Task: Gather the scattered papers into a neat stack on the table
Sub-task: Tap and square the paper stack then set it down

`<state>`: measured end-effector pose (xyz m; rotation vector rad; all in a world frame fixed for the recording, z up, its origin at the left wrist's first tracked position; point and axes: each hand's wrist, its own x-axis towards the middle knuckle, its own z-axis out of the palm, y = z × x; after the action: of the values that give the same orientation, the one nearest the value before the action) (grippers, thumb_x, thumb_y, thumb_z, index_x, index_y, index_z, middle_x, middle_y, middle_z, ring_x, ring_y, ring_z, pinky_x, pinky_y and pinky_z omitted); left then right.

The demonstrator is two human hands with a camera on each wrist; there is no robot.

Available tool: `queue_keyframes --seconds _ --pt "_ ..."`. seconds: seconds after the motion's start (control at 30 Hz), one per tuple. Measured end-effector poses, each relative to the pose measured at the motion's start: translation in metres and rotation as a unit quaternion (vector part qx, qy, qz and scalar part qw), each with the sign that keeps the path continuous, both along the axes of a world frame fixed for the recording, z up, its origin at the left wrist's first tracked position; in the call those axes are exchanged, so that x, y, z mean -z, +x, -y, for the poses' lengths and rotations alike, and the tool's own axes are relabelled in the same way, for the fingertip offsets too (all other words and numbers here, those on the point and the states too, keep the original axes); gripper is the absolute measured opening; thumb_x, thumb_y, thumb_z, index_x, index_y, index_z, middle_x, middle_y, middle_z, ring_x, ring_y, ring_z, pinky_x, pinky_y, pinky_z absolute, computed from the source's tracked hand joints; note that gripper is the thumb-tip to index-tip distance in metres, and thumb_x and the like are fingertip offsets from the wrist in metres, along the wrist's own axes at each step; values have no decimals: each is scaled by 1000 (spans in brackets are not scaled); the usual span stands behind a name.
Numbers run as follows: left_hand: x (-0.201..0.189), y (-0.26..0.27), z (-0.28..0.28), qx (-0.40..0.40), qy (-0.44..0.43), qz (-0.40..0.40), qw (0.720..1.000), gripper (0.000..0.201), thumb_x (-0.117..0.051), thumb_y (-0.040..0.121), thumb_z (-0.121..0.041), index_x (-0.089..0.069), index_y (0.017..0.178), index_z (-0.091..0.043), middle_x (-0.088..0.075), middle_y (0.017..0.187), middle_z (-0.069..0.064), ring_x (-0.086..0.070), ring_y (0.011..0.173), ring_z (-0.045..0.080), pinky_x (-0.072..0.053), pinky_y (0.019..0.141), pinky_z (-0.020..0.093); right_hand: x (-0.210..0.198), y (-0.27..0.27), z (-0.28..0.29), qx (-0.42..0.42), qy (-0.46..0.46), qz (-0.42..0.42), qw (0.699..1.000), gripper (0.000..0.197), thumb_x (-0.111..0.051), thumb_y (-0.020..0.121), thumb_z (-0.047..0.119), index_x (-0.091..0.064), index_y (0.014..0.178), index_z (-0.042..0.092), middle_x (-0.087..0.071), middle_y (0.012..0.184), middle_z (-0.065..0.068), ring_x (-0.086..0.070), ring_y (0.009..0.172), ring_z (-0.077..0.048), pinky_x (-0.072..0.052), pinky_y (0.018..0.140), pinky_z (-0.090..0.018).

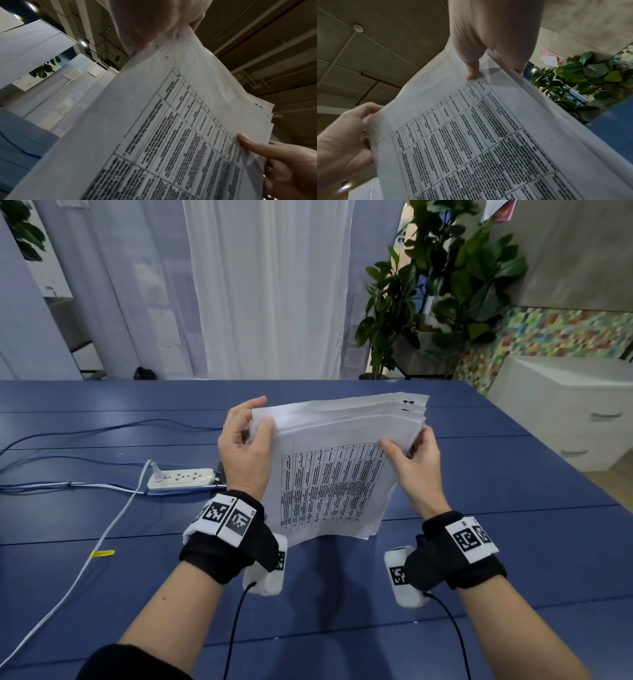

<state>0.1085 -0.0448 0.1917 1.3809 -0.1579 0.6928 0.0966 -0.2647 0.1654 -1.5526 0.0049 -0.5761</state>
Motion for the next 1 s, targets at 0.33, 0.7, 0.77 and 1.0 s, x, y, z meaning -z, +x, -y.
queue_keyframes --seconds 0.33,0.7,0.77,1.0 --pt "1 4 -8 -18 -51 -58 997 16 -54 75 -11 -69 78 -13 -67 97 2 -57 76 -6 -42 71 9 5 1 -2 -47 14 -24 999 22 -64 84 2 -58 95 20 -67 94 6 -66 77 4 -53 71 -14" --pt "19 0 -18 145 1 -43 989 57 -74 61 -30 -61 109 -1 -72 82 -17 -64 78 -7 -52 74 11 6 -2 3 -53 101 -9 993 19 -61 85 2 -58 96 17 -69 94 2 -68 81 -4 -56 79 -22" --pt "27 0 -17 144 54 -88 984 54 -77 60 -23 -61 108 -2 -69 90 -9 -66 80 -1 -55 74 14 7 -4 4 -61 108 -11 992 18 -63 83 5 -58 96 16 -71 92 4 -68 83 -6 -56 78 -22" --pt "47 1 -5 127 152 -165 966 22 -75 75 -10 -68 96 -12 -70 92 4 -67 82 5 -51 84 27 5 -9 1 -61 48 -11 997 24 -62 85 -2 -57 103 12 -68 97 2 -69 82 1 -53 73 -15"
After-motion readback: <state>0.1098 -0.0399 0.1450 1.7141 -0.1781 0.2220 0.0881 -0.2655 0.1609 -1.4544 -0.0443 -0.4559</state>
